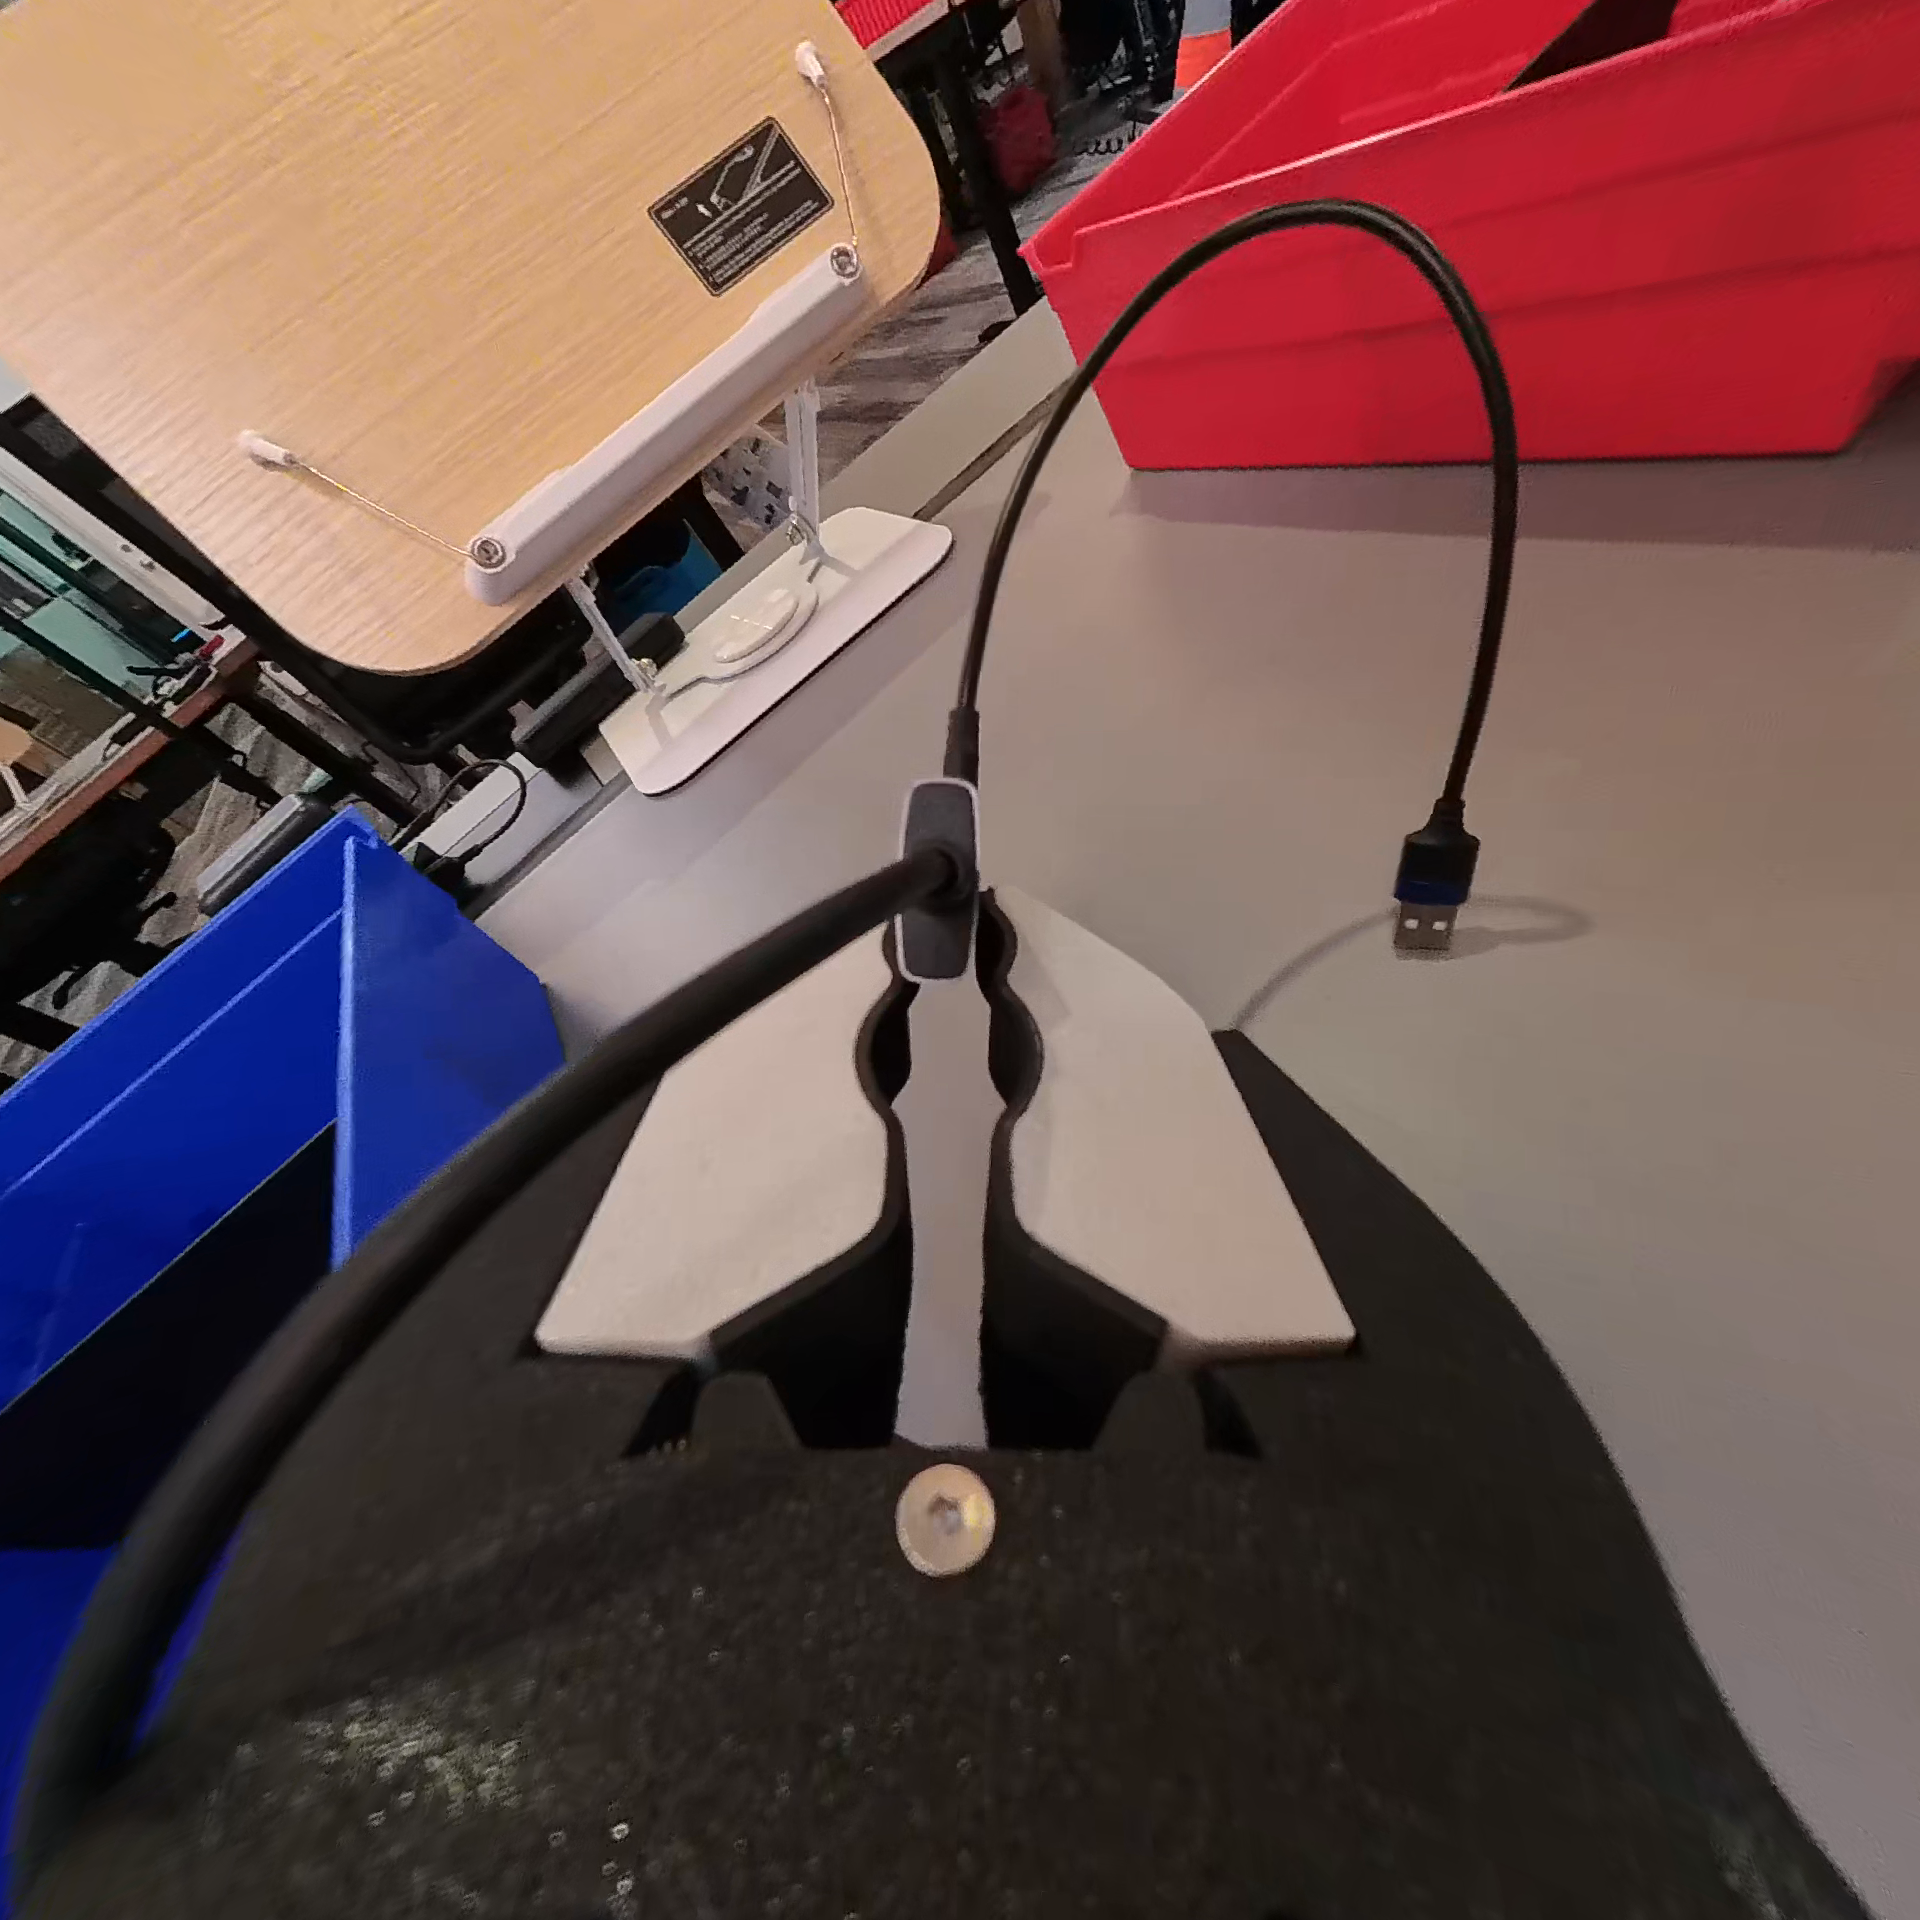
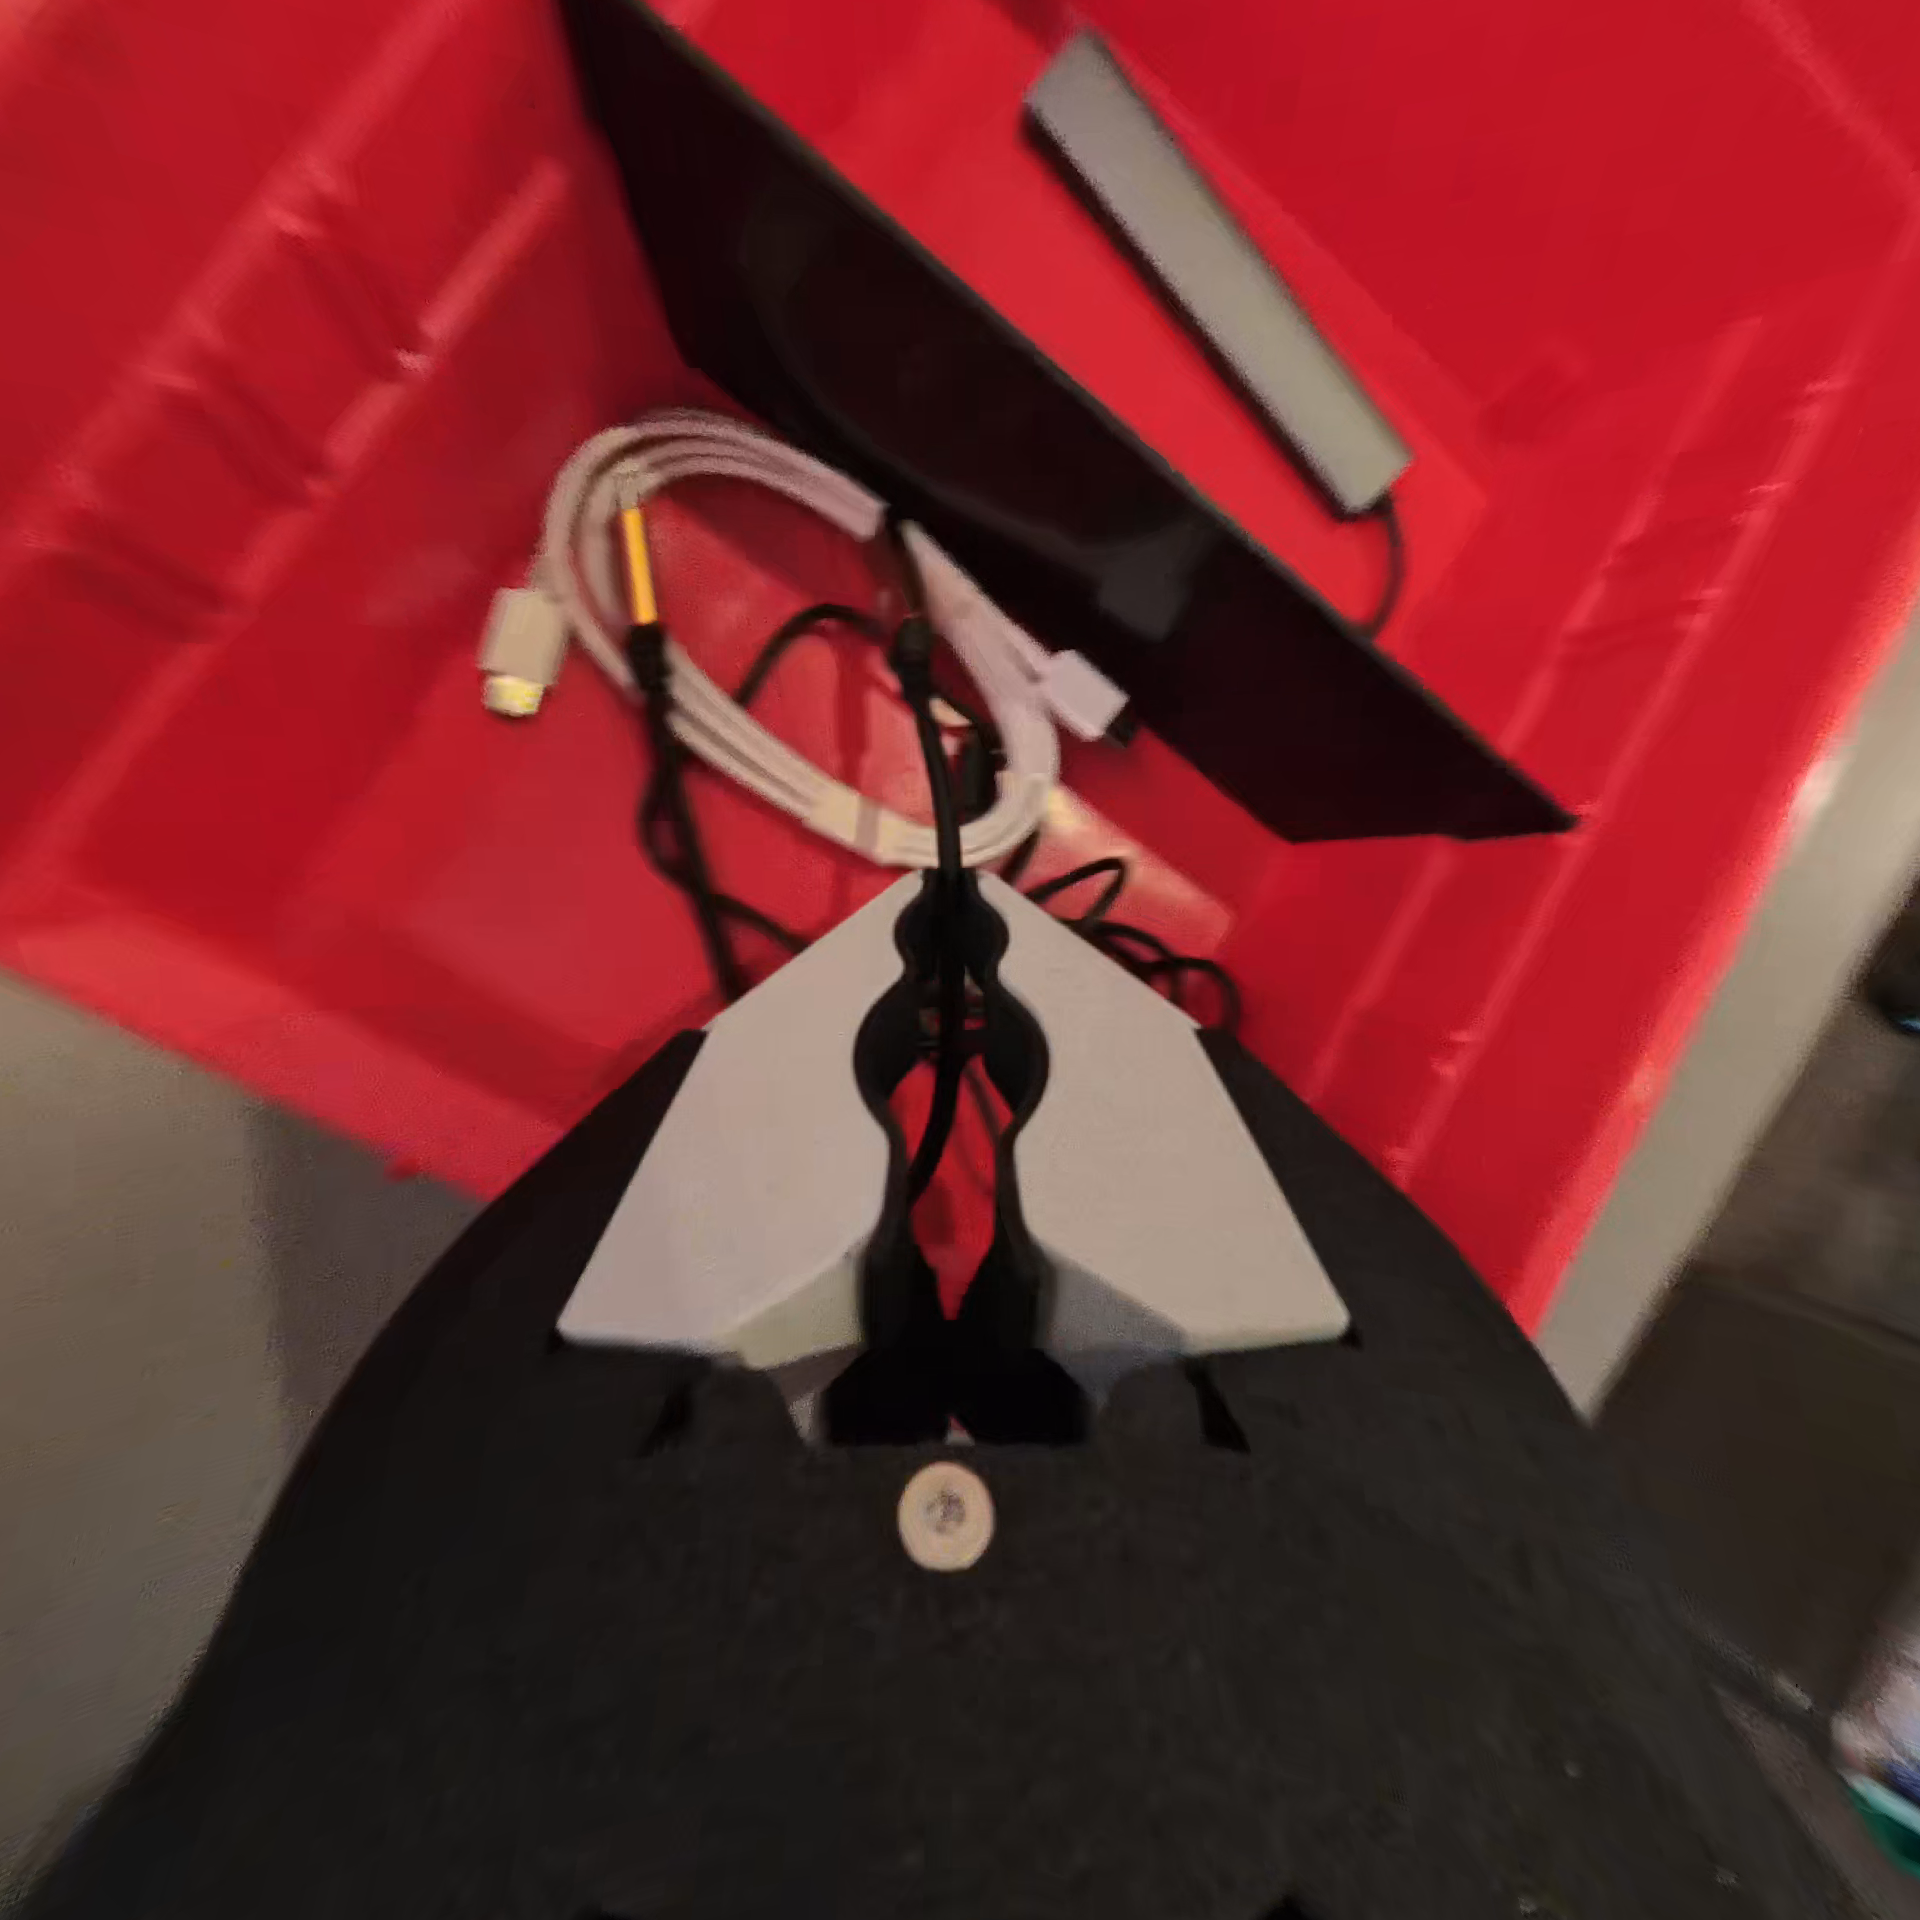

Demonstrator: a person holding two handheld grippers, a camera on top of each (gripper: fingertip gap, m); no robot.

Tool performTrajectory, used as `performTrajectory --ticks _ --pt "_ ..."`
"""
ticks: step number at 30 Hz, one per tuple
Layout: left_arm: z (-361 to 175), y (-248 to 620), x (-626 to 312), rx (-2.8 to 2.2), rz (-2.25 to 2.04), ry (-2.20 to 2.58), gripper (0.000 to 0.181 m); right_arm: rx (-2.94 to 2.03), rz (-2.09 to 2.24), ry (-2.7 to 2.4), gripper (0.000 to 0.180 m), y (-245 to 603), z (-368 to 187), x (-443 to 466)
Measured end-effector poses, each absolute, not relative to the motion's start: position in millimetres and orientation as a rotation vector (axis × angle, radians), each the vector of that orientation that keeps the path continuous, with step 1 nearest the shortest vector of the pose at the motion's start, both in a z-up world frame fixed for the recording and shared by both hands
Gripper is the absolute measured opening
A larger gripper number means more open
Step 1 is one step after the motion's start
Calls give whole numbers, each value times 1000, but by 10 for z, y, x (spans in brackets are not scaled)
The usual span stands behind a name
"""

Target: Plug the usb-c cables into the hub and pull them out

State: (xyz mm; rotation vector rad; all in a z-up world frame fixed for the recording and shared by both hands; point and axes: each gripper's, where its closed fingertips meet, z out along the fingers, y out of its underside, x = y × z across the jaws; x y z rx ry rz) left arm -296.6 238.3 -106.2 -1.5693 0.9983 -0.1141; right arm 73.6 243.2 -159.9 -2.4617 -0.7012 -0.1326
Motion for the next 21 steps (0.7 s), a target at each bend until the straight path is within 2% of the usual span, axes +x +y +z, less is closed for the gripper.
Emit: performTrajectory --ticks 1,3,6,8,10,13,14,16,21 --pt "-1074 2381 -2962 -1575 -116 1002 9 -2443 -223 -686 5 2490 -1591 802" --pt "-1080 2375 -2956 -1578 -124 1003 9 -2438 -313 -655 27 2520 -1588 877" --pt "-1013 2365 -2954 -1554 -138 979 9 -2352 -347 -559 29 2540 -1359 910" --pt "-934 2333 -2922 -1503 -162 974 9 -2234 -197 -488 30 2552 -1019 634" --pt "-849 2298 -2889 -1435 -151 978 13 -2015 243 -562 30 2434 -564 -184" --pt "-740 2245 -2850 -1353 -108 987 9 -1694 1010 -796 31 1773 -23 -1518" --pt "-705 2226 -2843 -1331 -91 988 9 -1663 1145 -913 38 1561 -25 -1809" --pt "-620 2168 -2831 -1273 -58 987 9 -1700 1166 -904 31 1551 -135 -2164" --pt "-395 1930 -2738 -1077 7 1015 9 -1689 1114 -655 31 1828 -365 -2537"
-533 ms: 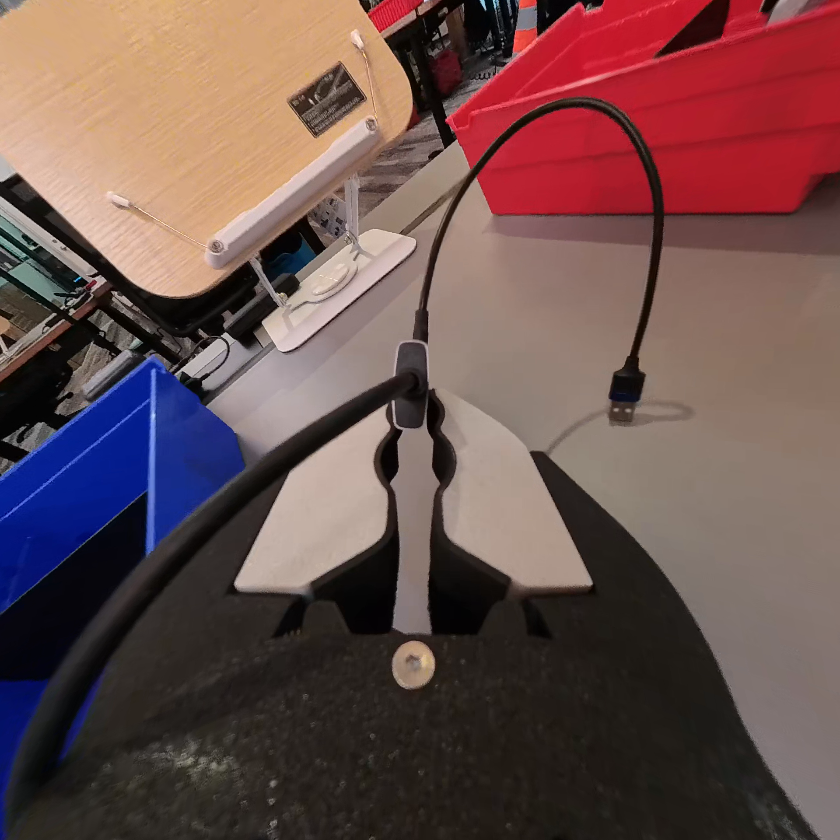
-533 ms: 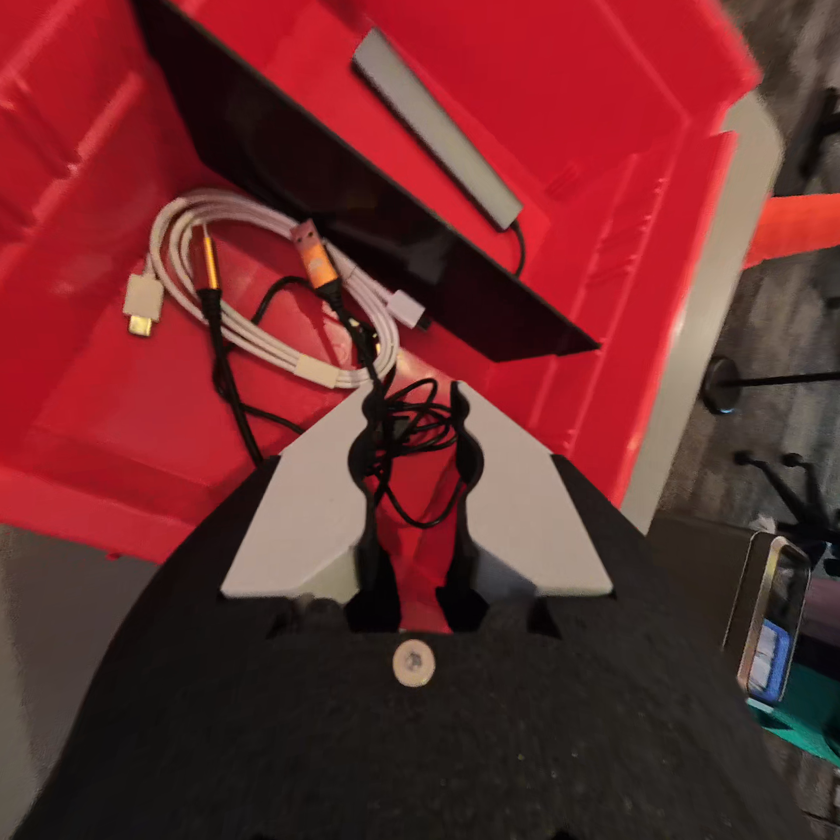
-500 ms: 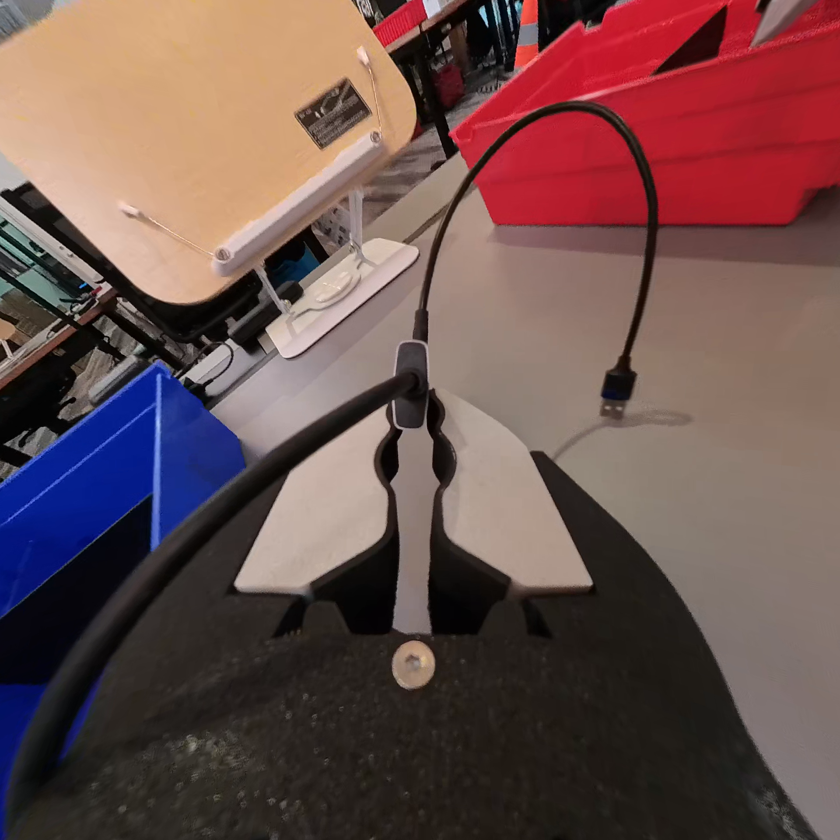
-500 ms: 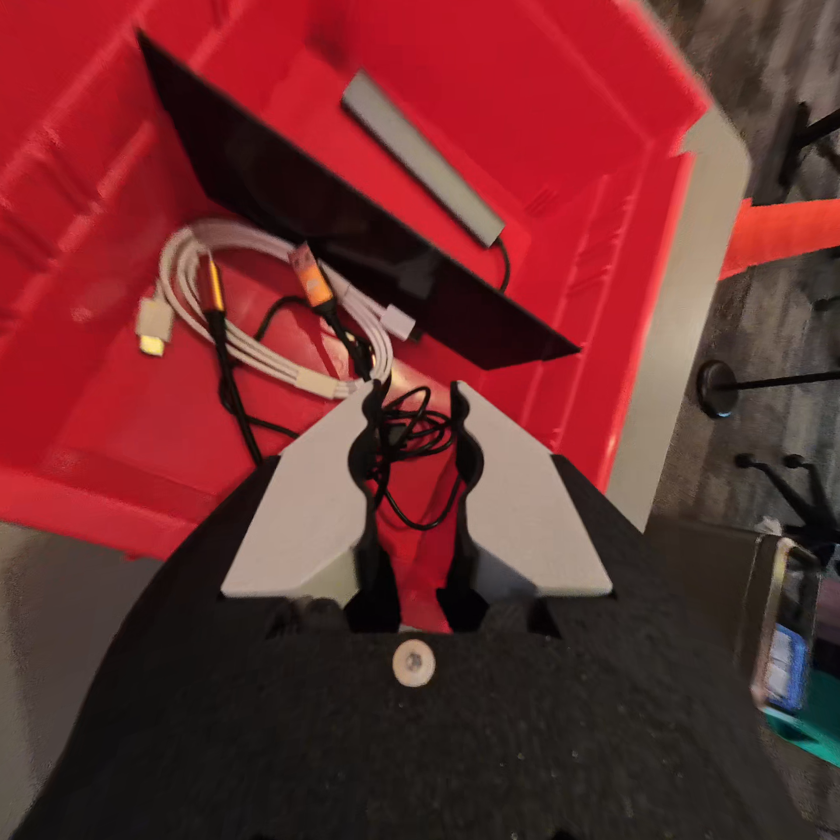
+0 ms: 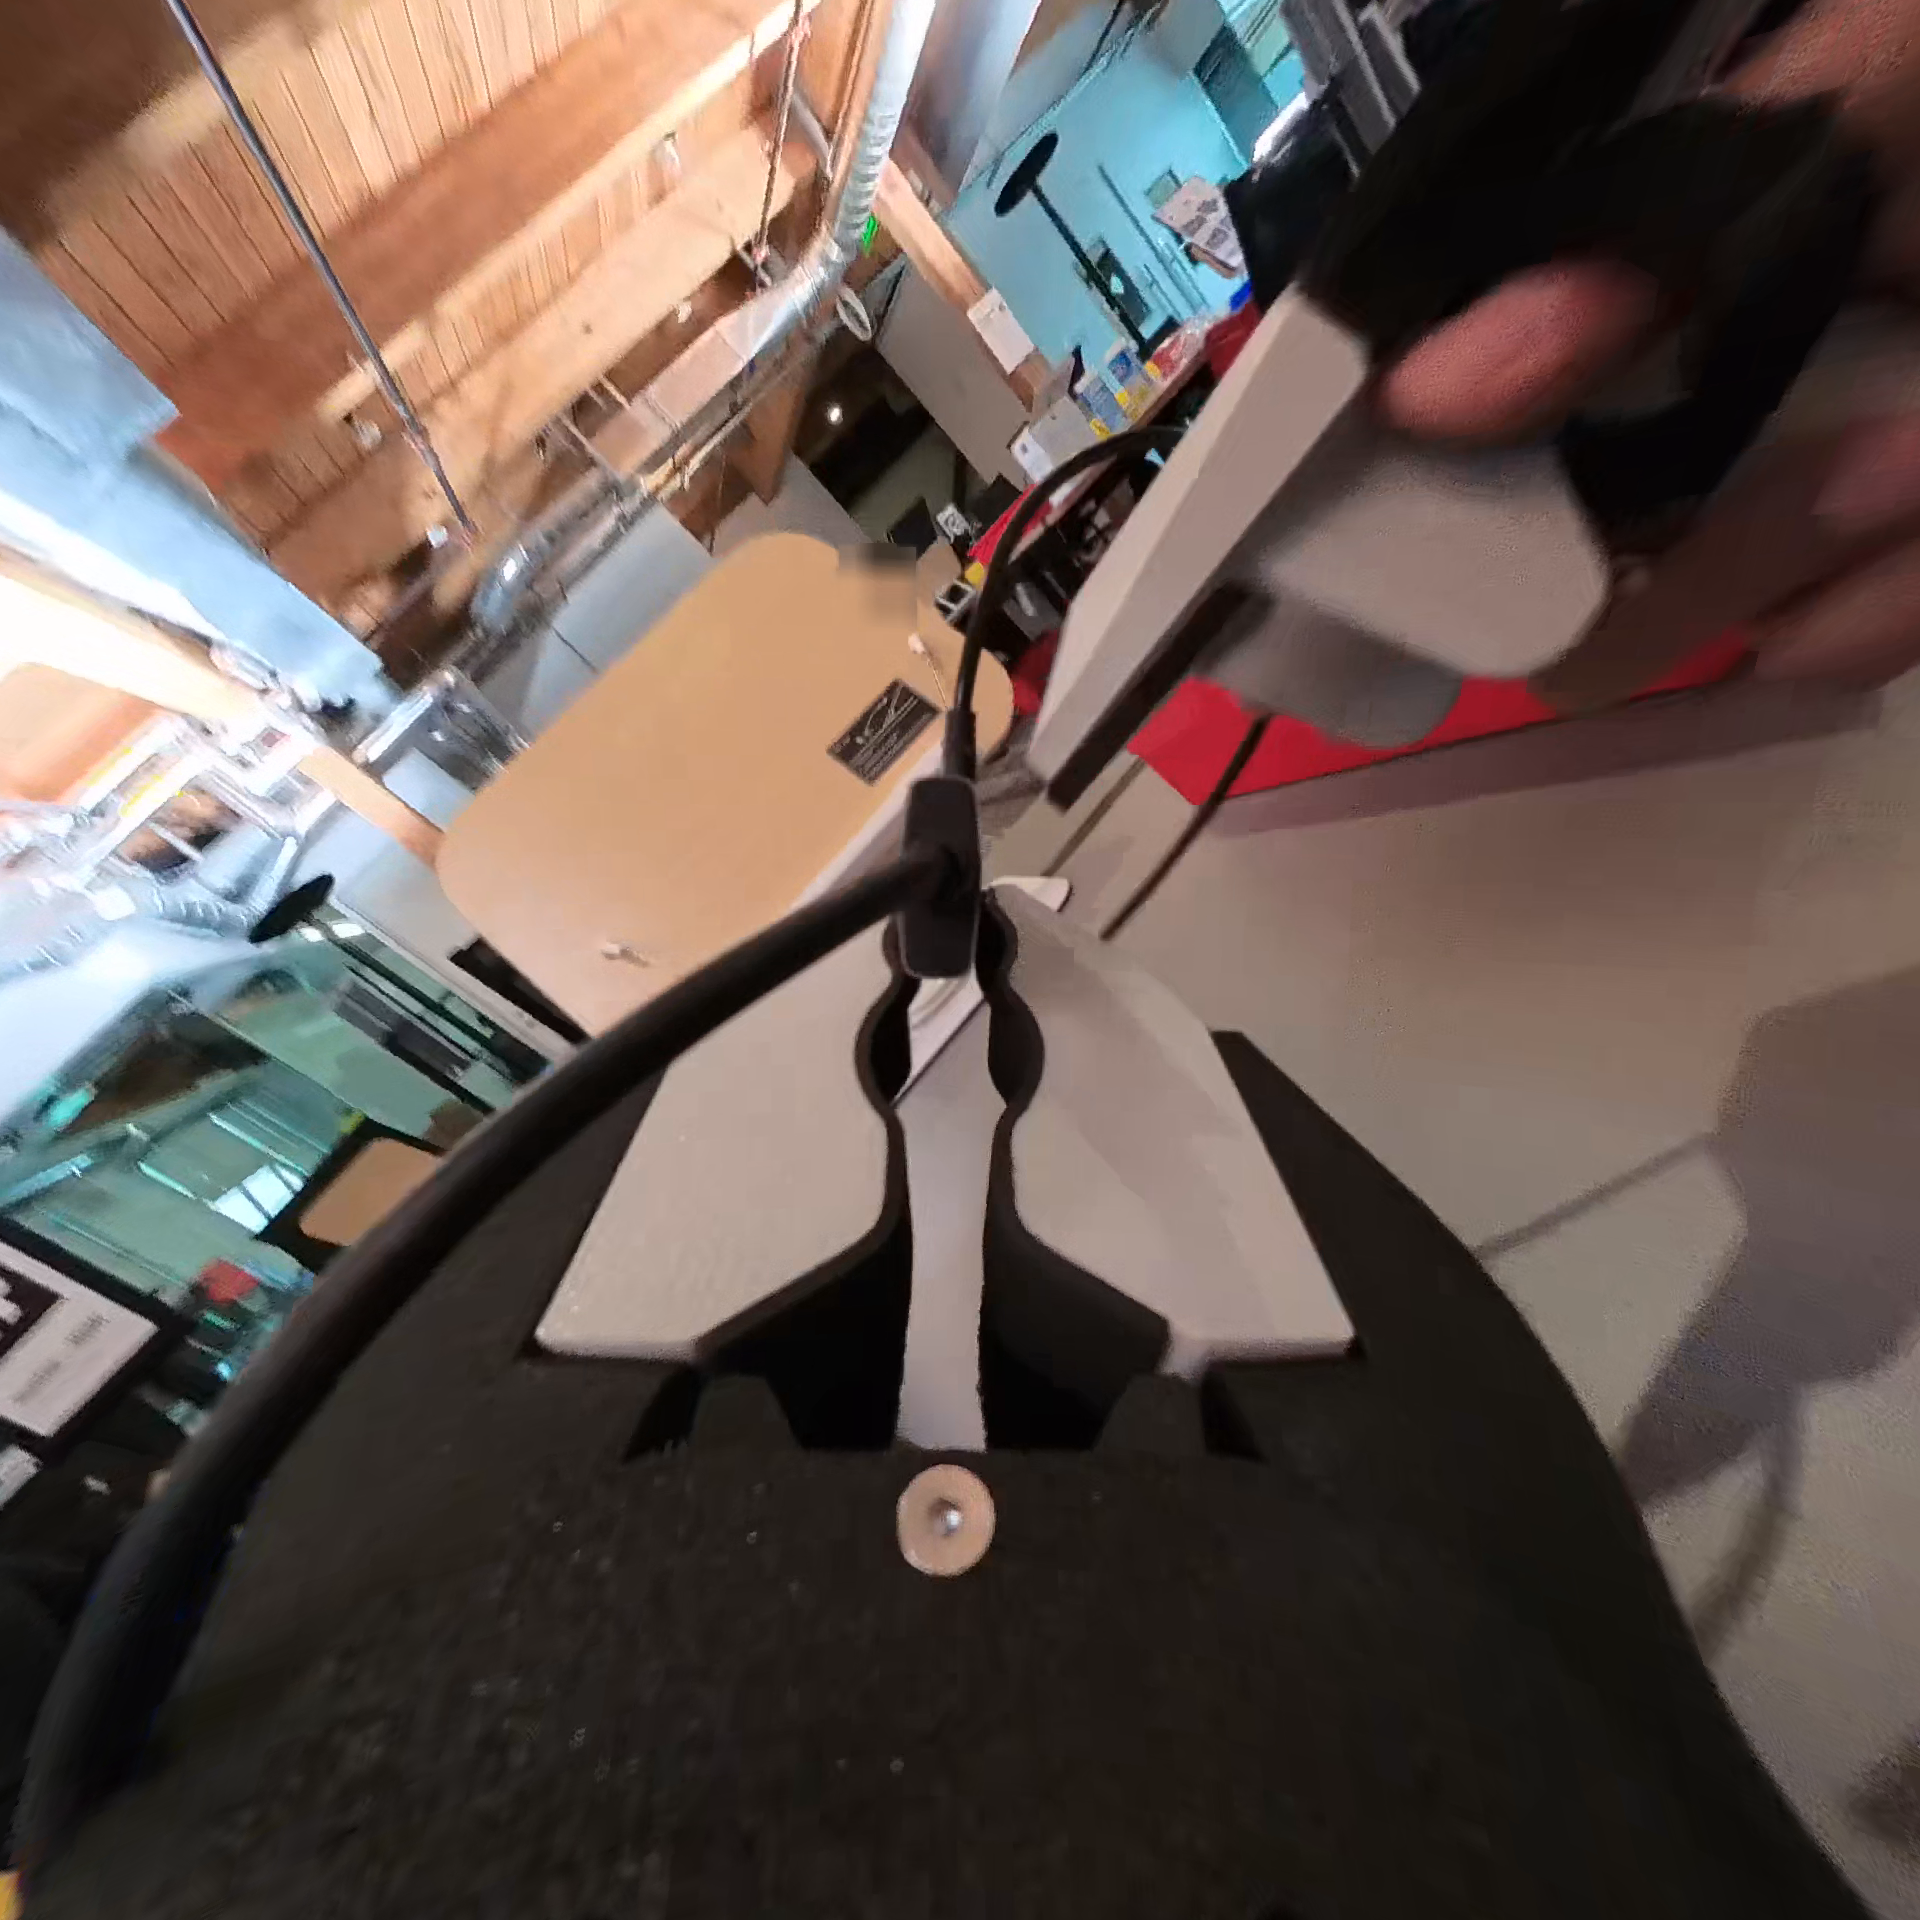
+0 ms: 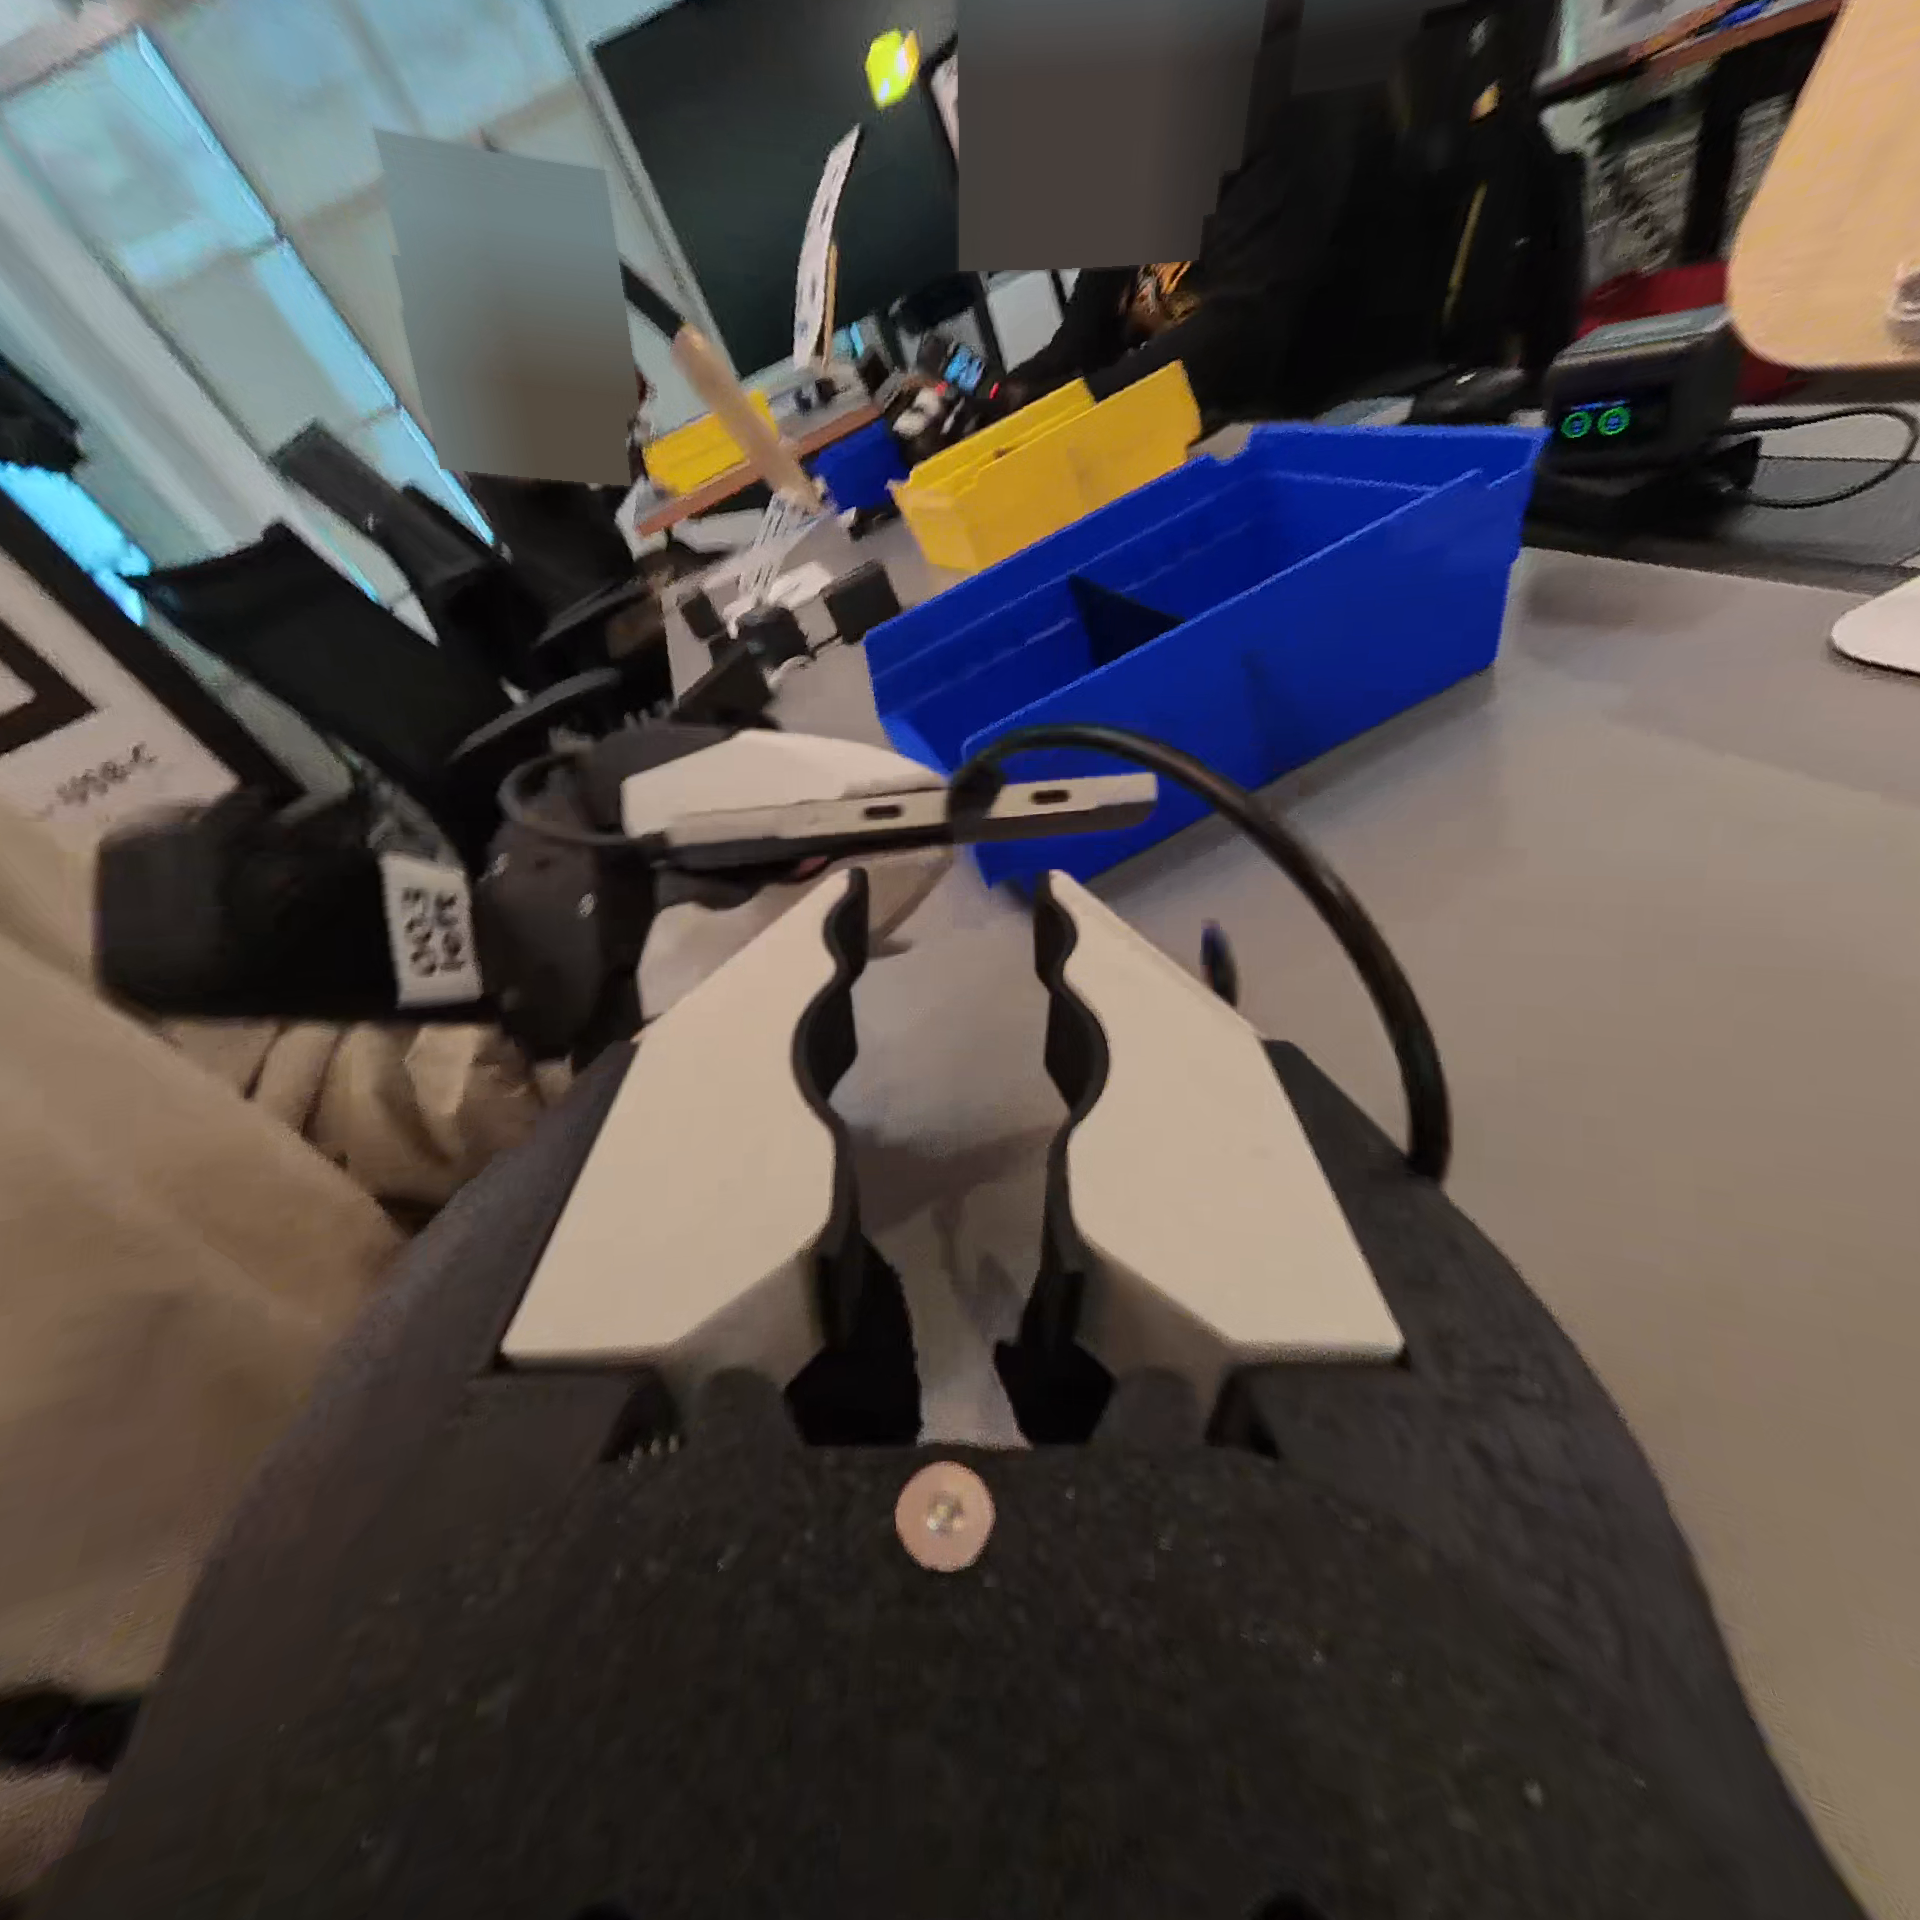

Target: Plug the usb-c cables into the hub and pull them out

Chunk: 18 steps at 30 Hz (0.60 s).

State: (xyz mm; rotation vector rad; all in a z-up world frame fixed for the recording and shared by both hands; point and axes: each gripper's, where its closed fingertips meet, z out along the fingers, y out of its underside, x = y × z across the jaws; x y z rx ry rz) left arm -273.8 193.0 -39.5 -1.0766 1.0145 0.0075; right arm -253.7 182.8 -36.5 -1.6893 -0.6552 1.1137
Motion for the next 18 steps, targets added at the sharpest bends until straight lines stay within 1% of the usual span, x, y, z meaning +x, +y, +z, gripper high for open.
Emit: performTrajectory --ticks 3,5,7,8,11,15,18 --pt "-385 1812 -2641 -1000 42 1066 9 -1634 1150 -621 30 1806 -359 -2604" --pt "-416 1776 -2590 -989 37 1094 9 -1596 1145 -633 23 1787 -335 -2595" --pt "-444 1758 -2558 -980 43 1114 9 -1597 1128 -651 12 1792 -355 -2569" --pt "-452 1752 -2547 -975 47 1121 9 -1594 1117 -659 11 1794 -360 -2558" --pt "-525 1787 -2530 -1034 21 1133 9 -1619 1066 -689 10 1804 -417 -2541" --pt "-655 1872 -2498 -1202 -92 1100 10 -1628 783 -771 11 1868 -521 -2518" --pt "-678 1902 -2493 -1237 -115 1085 10 -1637 753 -768 11 1854 -535 -2559"
